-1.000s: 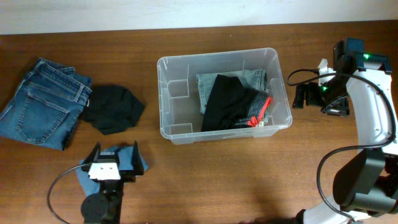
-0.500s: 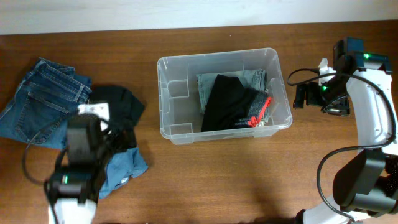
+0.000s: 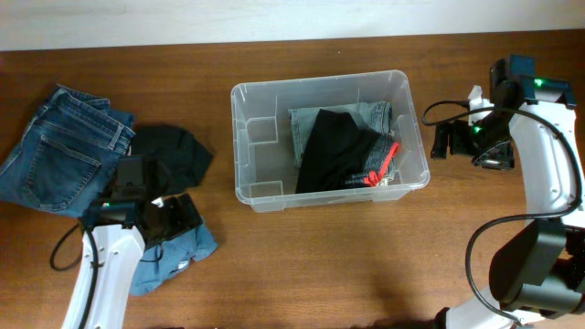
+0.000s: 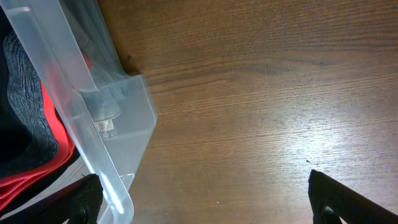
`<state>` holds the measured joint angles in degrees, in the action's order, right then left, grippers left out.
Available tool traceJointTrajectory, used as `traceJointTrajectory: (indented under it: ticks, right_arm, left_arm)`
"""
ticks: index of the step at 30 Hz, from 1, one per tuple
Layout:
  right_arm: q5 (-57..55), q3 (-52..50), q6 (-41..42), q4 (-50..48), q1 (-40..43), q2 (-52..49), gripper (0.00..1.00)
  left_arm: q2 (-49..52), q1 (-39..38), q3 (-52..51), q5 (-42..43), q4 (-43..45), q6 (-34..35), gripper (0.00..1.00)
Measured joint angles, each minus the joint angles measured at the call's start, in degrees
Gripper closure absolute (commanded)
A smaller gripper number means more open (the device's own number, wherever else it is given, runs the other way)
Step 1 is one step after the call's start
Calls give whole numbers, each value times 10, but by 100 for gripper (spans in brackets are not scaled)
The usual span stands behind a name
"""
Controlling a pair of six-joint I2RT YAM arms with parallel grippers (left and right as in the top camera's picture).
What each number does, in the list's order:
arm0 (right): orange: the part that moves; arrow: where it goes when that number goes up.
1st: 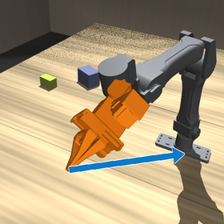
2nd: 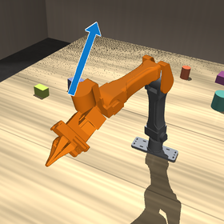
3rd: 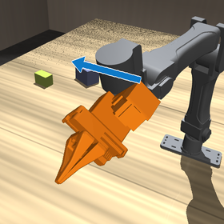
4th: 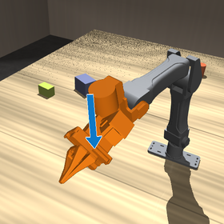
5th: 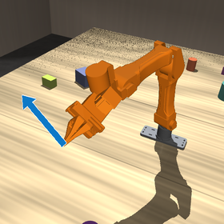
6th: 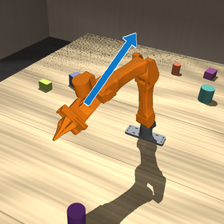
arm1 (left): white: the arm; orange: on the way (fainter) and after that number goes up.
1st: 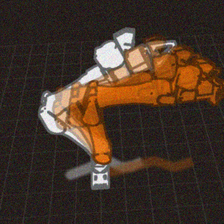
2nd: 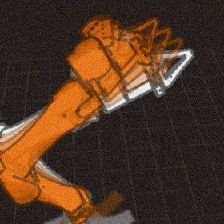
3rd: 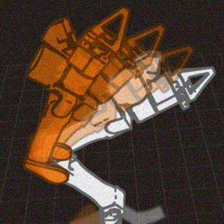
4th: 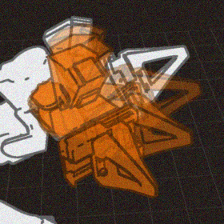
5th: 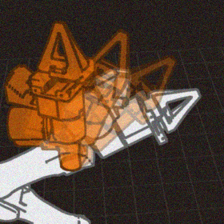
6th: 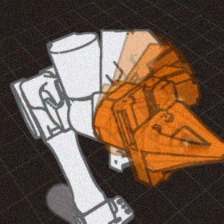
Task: Pack container
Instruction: 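Move the left gripper down and grasp the light blue cloth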
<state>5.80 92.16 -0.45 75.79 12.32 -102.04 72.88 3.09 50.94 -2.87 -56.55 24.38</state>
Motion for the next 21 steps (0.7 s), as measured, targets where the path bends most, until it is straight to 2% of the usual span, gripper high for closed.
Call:
traceJointTrajectory:
  ticks: [5, 15, 21]
  right_arm:
    - [0, 0, 0, 0, 0, 0, 2]
    - [0, 0, 0, 0, 0, 0, 2]
    - [0, 0, 0, 0, 0, 0, 2]
  left_arm:
    - [0, 3, -10, -22, 17, 46, 0]
    - [0, 3, -92, -51, 68, 109, 0]
    - [0, 3, -176, -64, 177, 126, 0]
